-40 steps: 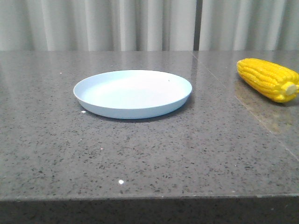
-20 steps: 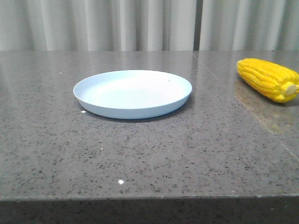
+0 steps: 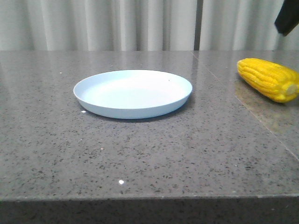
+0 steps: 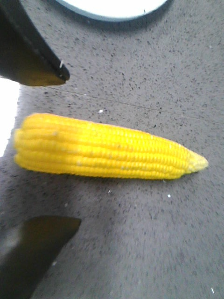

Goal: Place corn on plate with both arms

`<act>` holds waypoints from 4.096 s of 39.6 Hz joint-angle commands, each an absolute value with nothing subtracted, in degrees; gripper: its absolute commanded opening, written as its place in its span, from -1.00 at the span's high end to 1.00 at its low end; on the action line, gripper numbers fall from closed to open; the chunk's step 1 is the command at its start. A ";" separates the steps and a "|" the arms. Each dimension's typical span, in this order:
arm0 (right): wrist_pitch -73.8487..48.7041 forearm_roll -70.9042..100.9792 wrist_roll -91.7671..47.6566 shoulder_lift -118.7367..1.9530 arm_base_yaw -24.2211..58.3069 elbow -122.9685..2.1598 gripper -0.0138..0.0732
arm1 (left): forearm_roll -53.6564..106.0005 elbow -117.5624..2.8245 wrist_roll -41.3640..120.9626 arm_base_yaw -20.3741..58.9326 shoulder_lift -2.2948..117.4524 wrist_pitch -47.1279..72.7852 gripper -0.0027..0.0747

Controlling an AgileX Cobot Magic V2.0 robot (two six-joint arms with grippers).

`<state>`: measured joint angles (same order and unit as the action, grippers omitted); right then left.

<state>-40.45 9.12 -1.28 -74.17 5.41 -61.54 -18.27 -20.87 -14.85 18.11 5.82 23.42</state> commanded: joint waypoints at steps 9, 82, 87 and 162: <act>-39.36 11.38 -1.64 -88.01 5.41 -70.43 -0.68 | -18.87 -22.36 -14.93 18.48 6.43 18.63 0.98; -43.27 0.00 35.59 -101.62 38.06 -88.08 -0.14 | -18.87 -22.36 -14.93 18.48 6.43 18.63 0.98; -42.71 1.34 35.59 -101.54 38.06 -88.13 -0.47 | -18.87 -22.36 -14.93 18.48 6.43 18.63 0.98; -29.58 -3.75 8.71 -50.19 8.76 -45.87 0.95 | -18.87 -22.36 -14.93 18.48 6.43 18.63 0.98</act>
<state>-39.60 0.37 9.21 -58.00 8.90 -50.76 -18.29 -20.87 -14.85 18.11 5.82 23.39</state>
